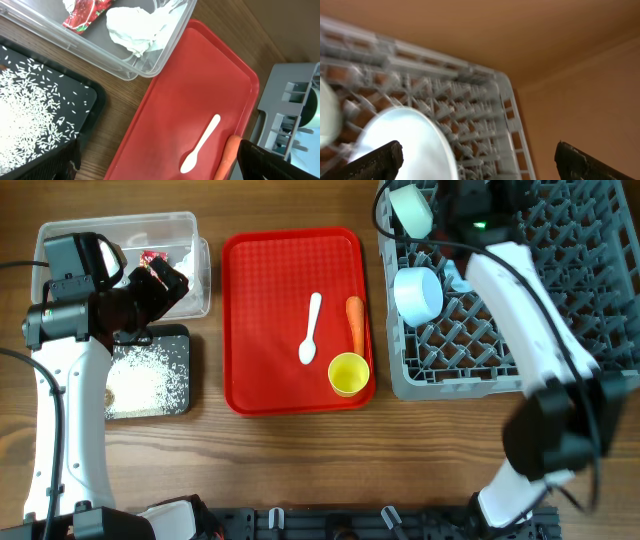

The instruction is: Sort waste into correct bins and load items into the dishwasher rack

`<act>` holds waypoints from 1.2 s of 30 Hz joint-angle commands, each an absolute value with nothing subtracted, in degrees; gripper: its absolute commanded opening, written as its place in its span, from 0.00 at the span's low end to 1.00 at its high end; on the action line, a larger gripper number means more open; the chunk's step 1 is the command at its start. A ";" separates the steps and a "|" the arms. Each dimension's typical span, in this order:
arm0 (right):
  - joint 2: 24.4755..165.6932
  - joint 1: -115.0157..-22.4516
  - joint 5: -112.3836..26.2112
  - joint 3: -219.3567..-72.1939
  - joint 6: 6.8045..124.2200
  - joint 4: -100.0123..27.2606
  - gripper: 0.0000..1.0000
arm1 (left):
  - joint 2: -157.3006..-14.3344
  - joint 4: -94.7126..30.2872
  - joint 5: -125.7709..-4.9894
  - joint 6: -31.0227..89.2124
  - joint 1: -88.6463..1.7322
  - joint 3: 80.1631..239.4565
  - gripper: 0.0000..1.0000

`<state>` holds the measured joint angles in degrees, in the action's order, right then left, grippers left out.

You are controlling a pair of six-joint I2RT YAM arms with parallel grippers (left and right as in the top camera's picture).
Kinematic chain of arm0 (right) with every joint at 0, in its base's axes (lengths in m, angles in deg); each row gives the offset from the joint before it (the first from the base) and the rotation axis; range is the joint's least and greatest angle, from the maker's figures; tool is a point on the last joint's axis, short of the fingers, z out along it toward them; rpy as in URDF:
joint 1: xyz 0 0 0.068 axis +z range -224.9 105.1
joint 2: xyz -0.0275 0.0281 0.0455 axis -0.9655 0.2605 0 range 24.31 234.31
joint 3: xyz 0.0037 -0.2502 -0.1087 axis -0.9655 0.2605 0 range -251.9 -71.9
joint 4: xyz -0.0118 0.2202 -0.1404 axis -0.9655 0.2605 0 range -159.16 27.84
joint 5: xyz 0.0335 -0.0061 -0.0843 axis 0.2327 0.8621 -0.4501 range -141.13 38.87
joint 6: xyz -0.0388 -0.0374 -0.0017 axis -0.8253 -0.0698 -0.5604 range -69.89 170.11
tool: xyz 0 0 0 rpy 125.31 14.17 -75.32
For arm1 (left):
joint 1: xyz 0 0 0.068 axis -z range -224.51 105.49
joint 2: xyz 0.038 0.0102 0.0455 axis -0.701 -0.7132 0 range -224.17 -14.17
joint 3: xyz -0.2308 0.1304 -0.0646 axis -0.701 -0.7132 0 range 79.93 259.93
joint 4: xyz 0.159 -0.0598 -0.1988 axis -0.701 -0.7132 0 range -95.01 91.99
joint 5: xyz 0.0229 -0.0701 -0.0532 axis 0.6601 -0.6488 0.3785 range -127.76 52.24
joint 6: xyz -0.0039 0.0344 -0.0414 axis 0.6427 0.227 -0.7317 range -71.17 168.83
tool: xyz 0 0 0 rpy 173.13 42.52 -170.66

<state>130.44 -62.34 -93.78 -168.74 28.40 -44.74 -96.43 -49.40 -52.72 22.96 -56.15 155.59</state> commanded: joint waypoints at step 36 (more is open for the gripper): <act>131.22 -44.11 -38.62 -168.93 72.55 -17.13 0.78 | -96.80 -49.27 -53.38 22.66 -56.30 155.92 1.00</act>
<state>133.72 -43.54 -34.94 -168.78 73.21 -19.99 -96.43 -49.38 -52.72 22.96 -56.15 155.59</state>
